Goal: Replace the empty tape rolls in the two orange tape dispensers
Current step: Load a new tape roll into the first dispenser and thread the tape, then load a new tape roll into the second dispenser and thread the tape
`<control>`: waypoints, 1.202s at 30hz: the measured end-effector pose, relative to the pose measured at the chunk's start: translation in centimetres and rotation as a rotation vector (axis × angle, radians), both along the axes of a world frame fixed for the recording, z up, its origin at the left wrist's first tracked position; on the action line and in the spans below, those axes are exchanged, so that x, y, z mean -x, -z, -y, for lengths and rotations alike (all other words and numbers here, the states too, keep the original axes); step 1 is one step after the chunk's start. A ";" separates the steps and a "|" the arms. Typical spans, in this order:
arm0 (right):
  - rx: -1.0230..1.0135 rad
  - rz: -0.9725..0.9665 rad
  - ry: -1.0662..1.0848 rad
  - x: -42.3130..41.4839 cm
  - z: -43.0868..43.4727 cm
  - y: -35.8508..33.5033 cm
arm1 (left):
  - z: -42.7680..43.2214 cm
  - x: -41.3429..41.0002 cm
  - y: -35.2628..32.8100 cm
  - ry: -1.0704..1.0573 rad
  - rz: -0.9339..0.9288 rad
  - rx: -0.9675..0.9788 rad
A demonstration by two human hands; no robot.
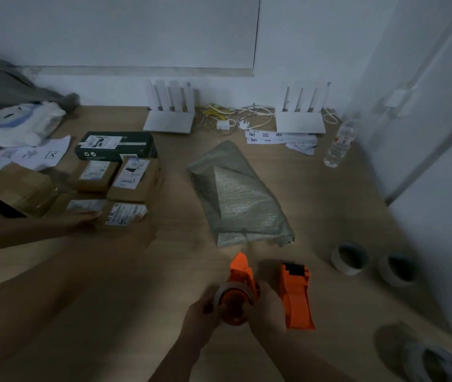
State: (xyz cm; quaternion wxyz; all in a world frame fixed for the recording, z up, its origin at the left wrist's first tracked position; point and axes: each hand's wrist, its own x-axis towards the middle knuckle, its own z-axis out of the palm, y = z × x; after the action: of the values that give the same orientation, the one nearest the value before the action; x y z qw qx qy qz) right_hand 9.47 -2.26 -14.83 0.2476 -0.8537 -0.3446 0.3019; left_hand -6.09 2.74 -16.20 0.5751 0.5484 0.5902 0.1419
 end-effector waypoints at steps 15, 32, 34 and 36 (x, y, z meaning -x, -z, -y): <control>0.052 -0.004 0.037 0.5 0.2 1.6 | 0.6 -0.5 0.7 0.118 -0.236 -0.227; -0.196 0.011 0.085 0.6 -0.2 -1.9 | 0.4 -2.8 -2.4 -0.105 0.006 -0.394; -0.254 -0.037 0.119 -0.1 0.0 -2.9 | 0.6 -3.9 -3.9 -0.074 0.058 -0.397; -0.300 -0.058 0.132 -1.4 0.6 -3.6 | 1.1 -5.3 -5.2 -0.050 0.117 -0.390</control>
State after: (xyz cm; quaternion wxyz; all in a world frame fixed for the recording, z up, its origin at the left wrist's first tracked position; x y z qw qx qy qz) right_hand 10.91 -2.86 -11.21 0.4016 -0.8188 -0.3216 0.2545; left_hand -0.81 1.61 -11.04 0.4875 0.6254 0.5306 0.2995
